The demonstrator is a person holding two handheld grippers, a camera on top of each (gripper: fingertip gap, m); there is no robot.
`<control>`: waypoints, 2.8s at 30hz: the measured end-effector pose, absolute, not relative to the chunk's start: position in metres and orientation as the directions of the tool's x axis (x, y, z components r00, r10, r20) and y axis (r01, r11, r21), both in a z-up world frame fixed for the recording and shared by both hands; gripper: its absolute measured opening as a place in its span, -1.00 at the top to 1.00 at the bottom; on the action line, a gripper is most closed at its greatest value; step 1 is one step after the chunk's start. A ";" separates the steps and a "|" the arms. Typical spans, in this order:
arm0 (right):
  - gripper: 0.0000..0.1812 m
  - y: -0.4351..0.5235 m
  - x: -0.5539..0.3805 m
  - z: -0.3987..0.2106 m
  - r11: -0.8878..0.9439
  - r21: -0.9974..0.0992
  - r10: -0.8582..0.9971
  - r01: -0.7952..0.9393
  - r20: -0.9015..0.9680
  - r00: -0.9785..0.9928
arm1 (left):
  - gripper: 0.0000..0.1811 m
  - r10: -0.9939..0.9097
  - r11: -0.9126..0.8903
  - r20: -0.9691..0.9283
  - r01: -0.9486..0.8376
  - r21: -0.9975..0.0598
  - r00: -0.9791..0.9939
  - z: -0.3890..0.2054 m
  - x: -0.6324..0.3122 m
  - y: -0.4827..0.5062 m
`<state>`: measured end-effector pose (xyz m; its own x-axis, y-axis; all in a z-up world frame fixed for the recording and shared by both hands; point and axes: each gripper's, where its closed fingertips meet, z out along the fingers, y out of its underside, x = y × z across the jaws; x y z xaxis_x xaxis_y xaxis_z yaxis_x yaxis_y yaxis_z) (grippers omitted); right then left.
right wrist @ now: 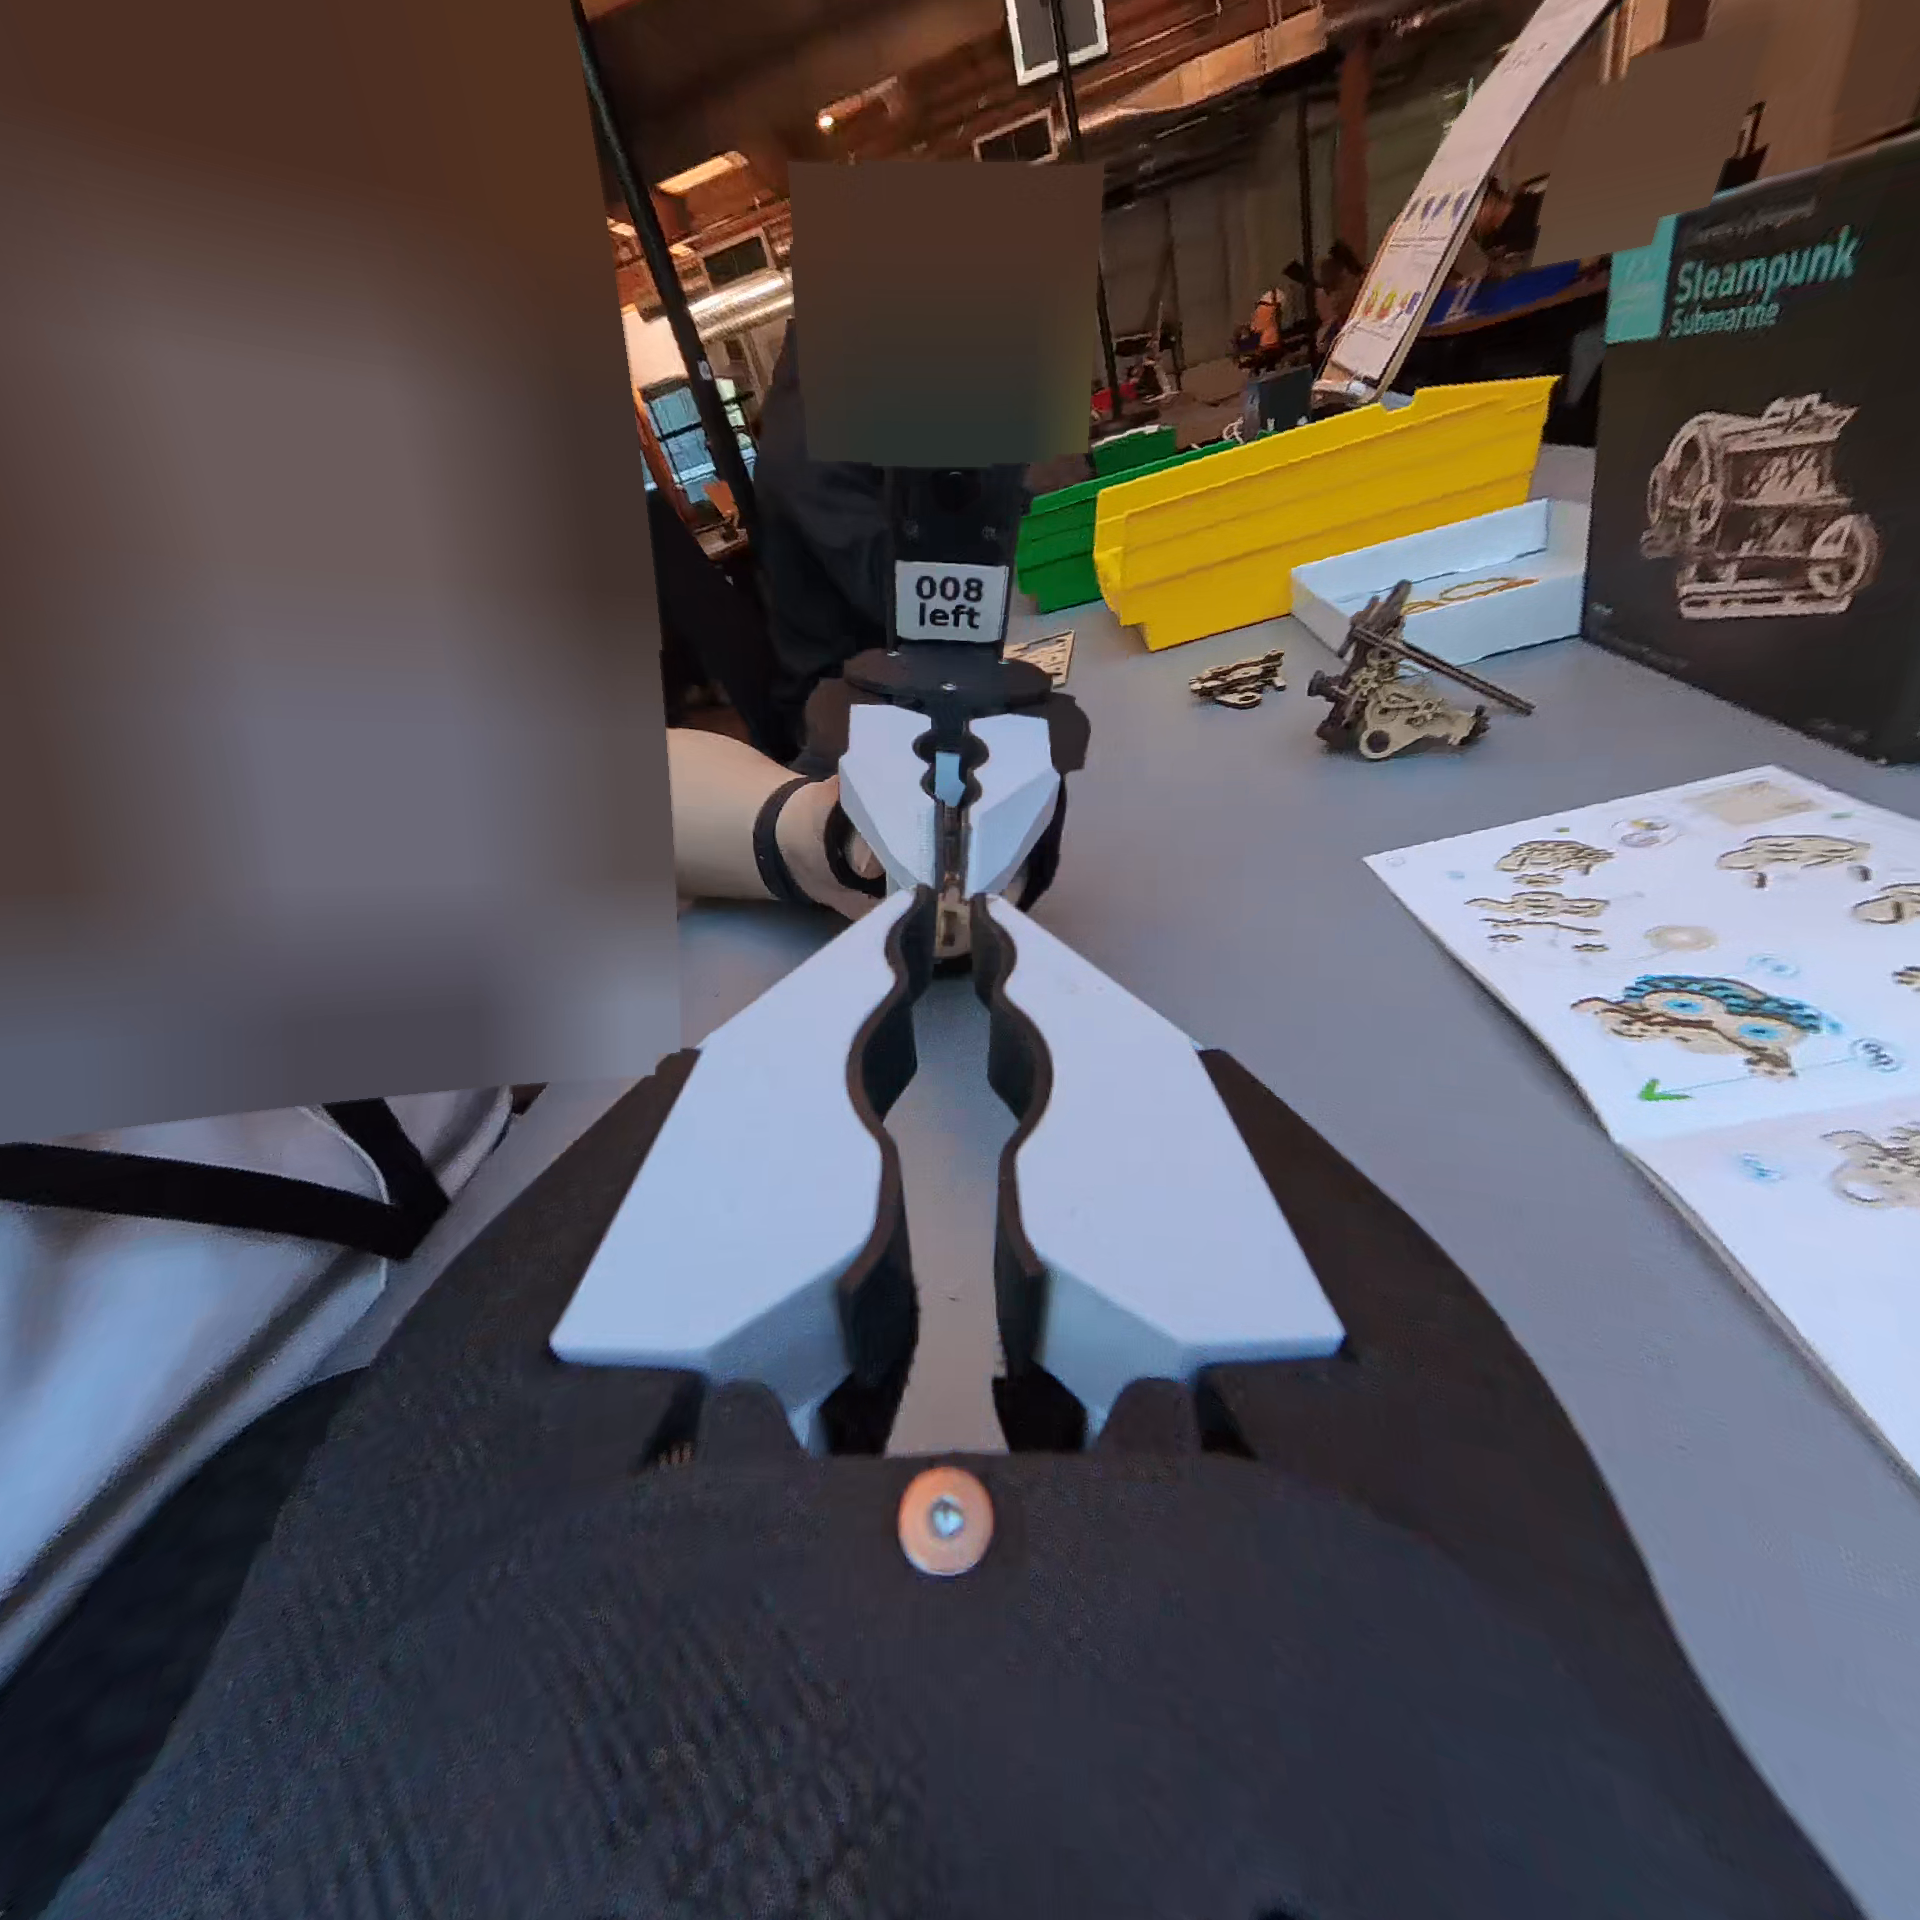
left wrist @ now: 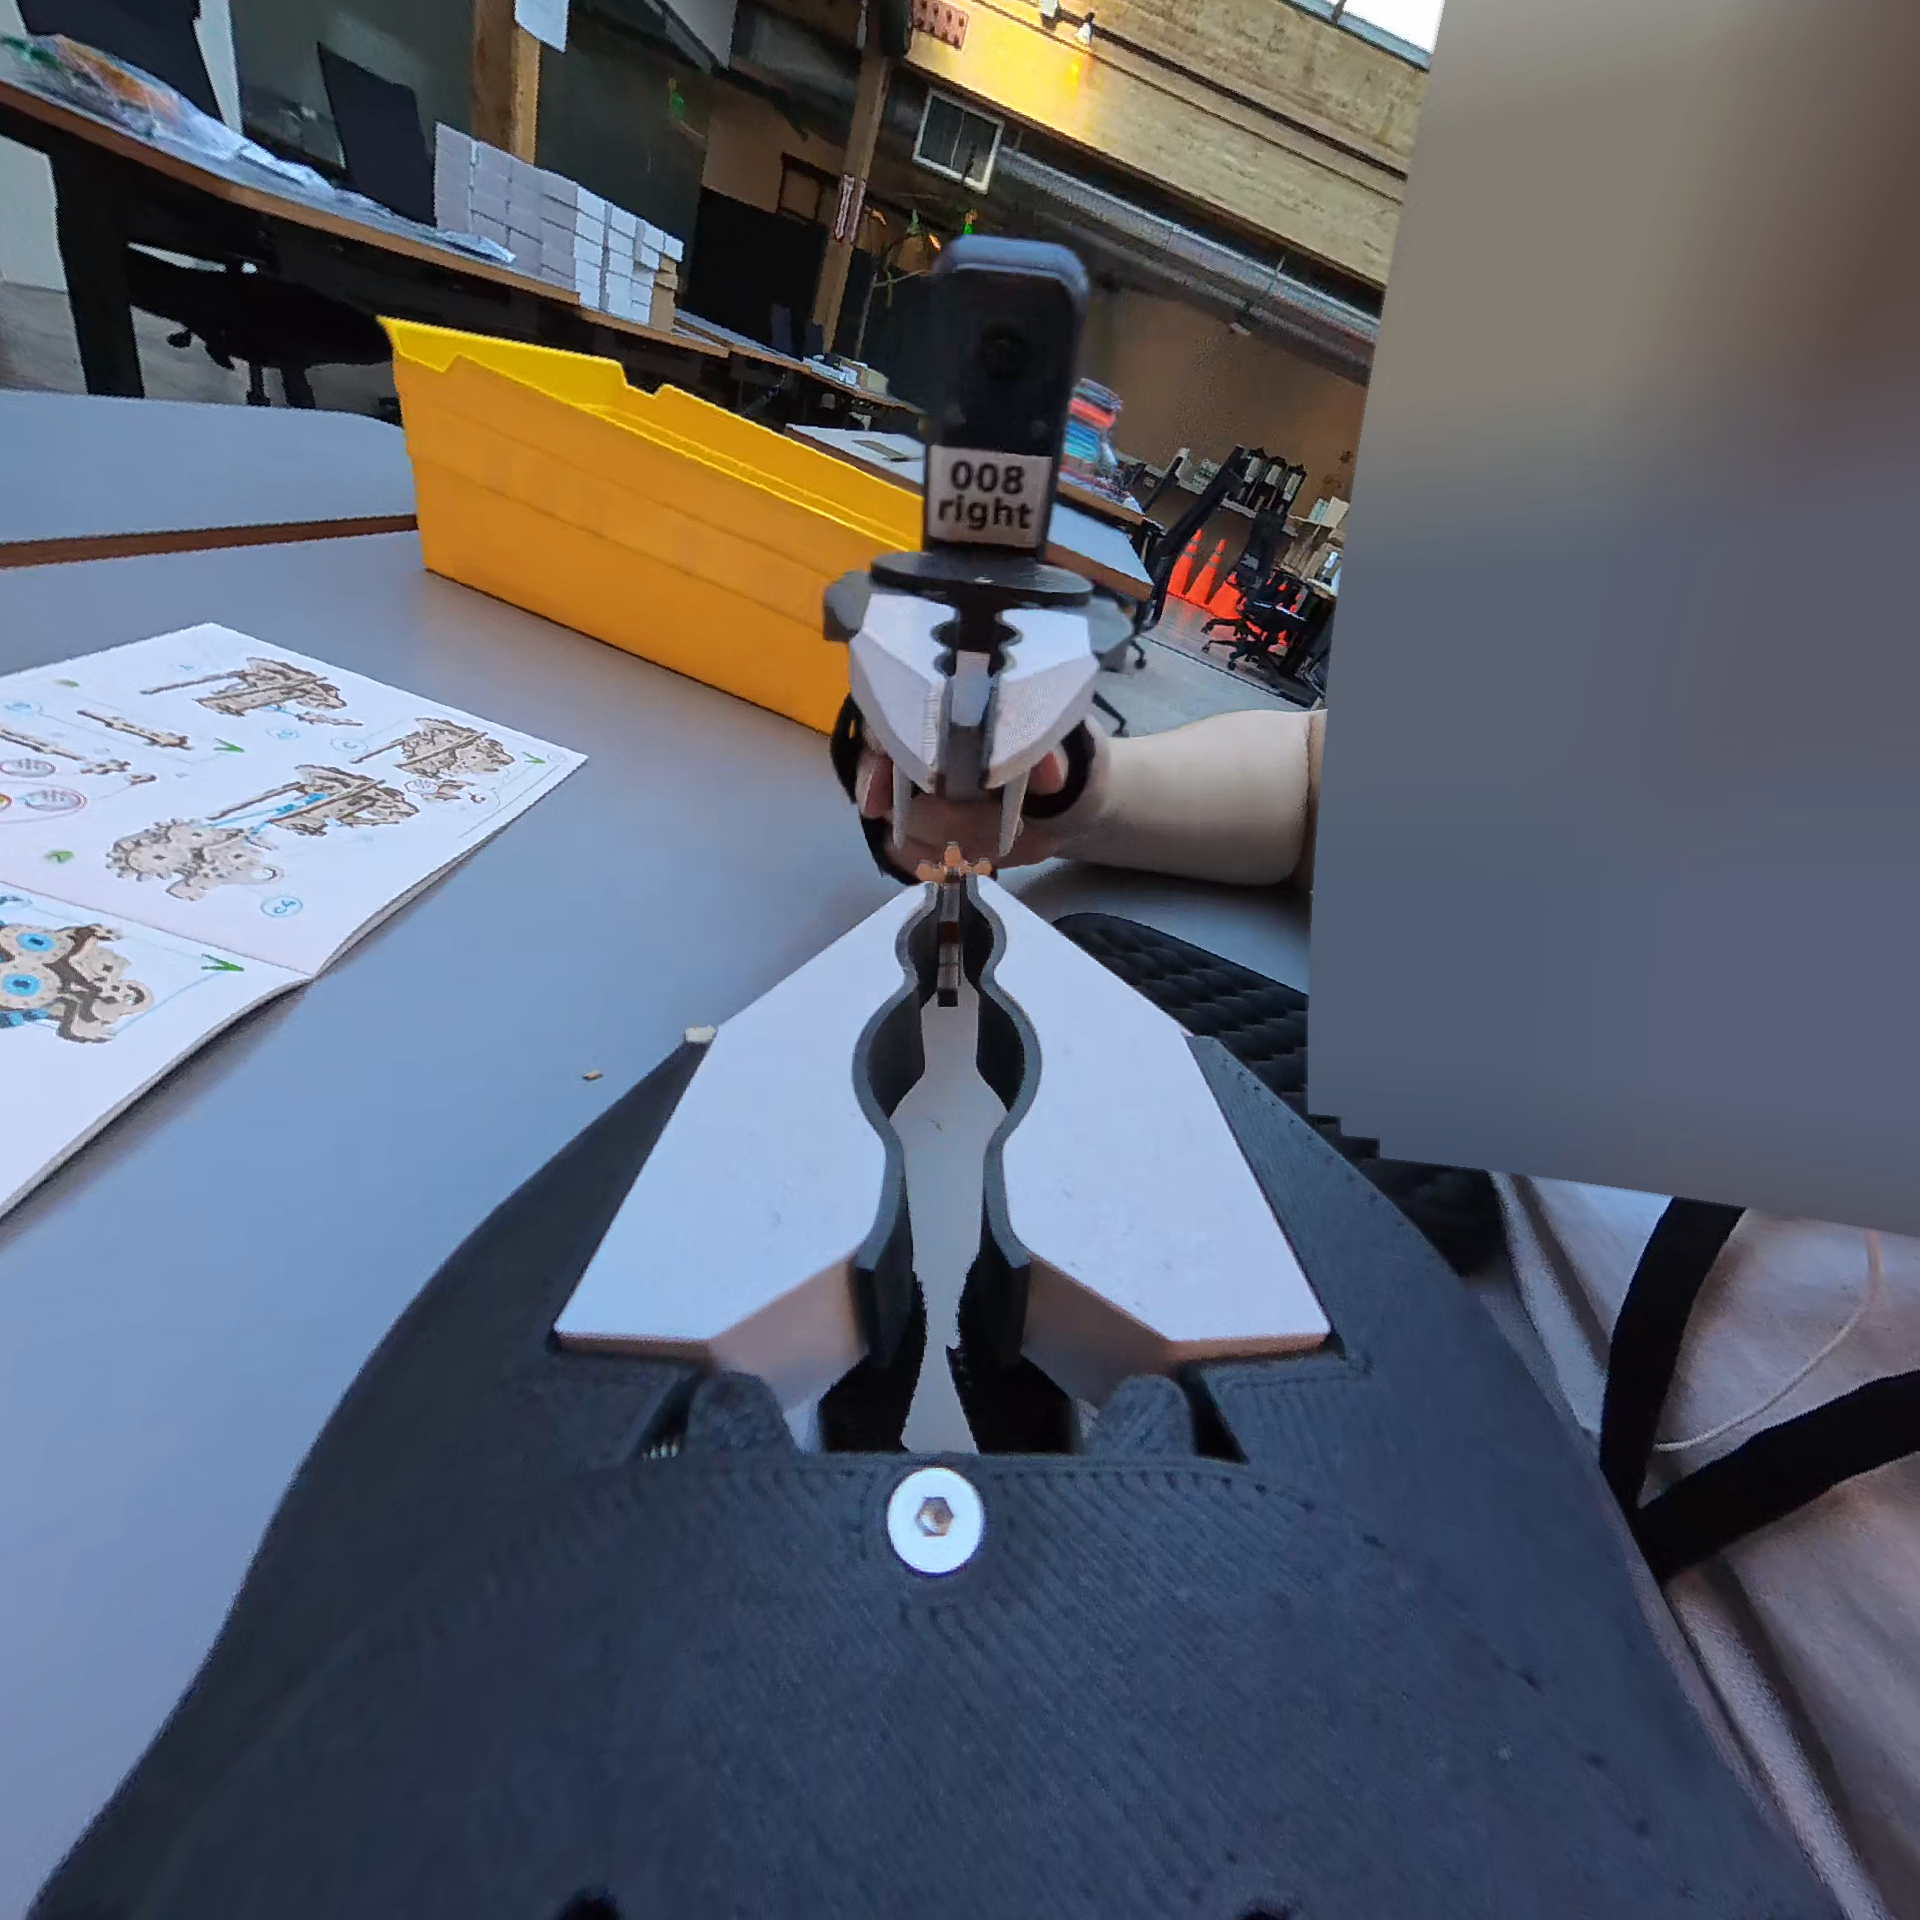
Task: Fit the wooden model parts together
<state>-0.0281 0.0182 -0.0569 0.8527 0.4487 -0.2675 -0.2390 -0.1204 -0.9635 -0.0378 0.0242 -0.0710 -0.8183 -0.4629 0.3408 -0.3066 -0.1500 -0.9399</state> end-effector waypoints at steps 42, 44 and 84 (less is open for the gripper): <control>1.00 0.020 -0.047 -0.072 -0.170 -0.977 0.463 -0.126 -0.192 0.865 | 1.00 -0.441 -0.060 0.270 -0.272 -0.960 -0.856 -0.075 -0.049 0.016; 1.00 0.020 -0.045 -0.071 -0.161 -0.979 0.458 -0.123 -0.184 0.870 | 1.00 -0.438 -0.071 0.283 -0.281 -0.957 -0.853 -0.075 -0.049 0.019; 0.99 0.015 -0.049 -0.078 -0.153 -0.985 0.493 -0.081 -0.147 0.857 | 1.00 -0.412 -0.045 0.313 -0.324 -0.945 -0.856 -0.081 -0.052 0.013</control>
